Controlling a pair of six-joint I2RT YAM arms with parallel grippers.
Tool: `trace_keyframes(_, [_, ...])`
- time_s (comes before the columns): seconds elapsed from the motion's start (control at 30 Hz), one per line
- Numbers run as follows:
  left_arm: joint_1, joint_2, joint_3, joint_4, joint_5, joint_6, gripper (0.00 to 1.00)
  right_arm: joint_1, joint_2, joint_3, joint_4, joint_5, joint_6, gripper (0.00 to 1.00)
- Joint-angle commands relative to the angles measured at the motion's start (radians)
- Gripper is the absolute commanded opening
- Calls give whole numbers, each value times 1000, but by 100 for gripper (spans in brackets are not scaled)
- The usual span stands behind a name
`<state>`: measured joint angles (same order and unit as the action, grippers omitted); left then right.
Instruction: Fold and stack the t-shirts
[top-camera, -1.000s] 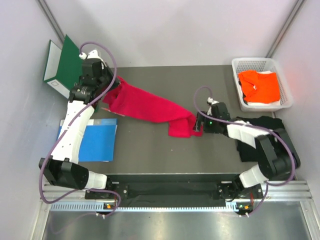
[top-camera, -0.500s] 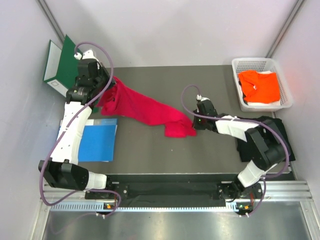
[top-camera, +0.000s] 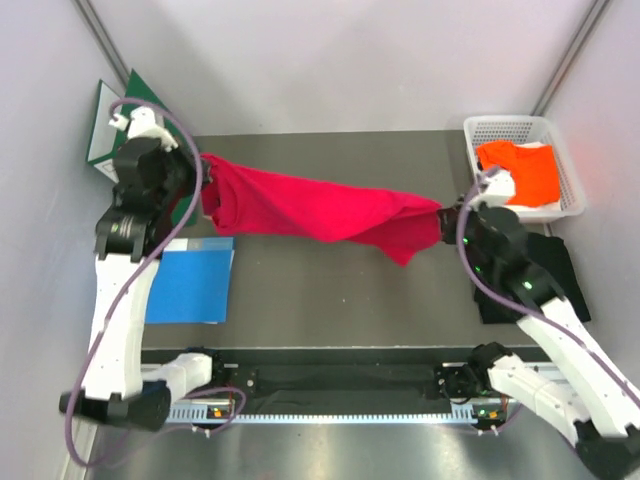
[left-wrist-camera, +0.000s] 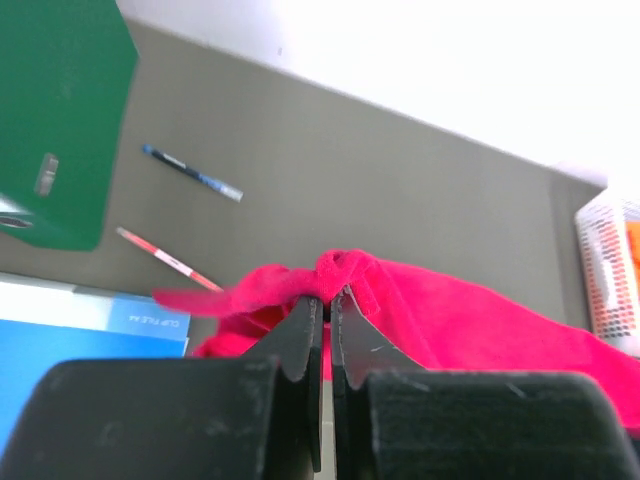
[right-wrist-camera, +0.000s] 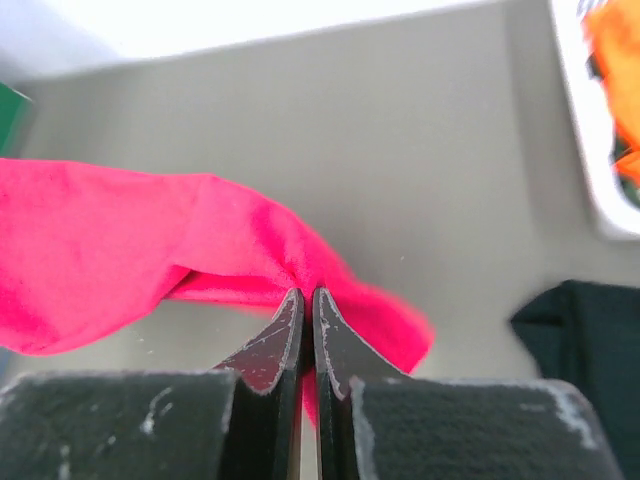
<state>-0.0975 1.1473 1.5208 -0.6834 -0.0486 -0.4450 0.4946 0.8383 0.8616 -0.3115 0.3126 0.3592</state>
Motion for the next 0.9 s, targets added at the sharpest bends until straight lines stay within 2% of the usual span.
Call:
trace_keyframes(0.0, [8,-152,-16,-48,-16,57,0,6,-170,51,-161,2,-66,0])
trace_keyframes(0.13, [8,-254,-8,-123,39,83,0,7,-286,82,-230,-70,-101,0])
trace_keyframes(0.23, [9,-281,22,-152,81,101,0,7,-338,117,-256,-57,-129,0])
trace_keyframes(0.33, [9,-256,48,-162,87,103,0,9,-329,136,-241,-29,-163,0])
trace_keyframes(0.43, [8,-195,9,-147,75,89,0,7,-233,126,-190,28,-209,0])
trace_keyframes(0.53, [8,-103,-68,-131,56,72,0,2,-50,111,-88,45,-249,0])
trace_keyframes(0.6, [8,-54,-120,-95,56,65,0,-11,149,125,-23,16,-256,1])
trace_keyframes(0.7, [10,52,-212,-35,62,42,0,-60,465,213,15,-70,-246,2])
trace_keyframes(0.73, [9,113,-240,-19,58,34,0,-71,545,291,8,-92,-235,1])
trace_keyframes(0.77, [12,146,-244,-5,20,28,0,-80,685,324,14,-113,-224,1])
trace_keyframes(0.87, [15,276,-211,27,-17,2,0,-108,905,486,15,-142,-195,1])
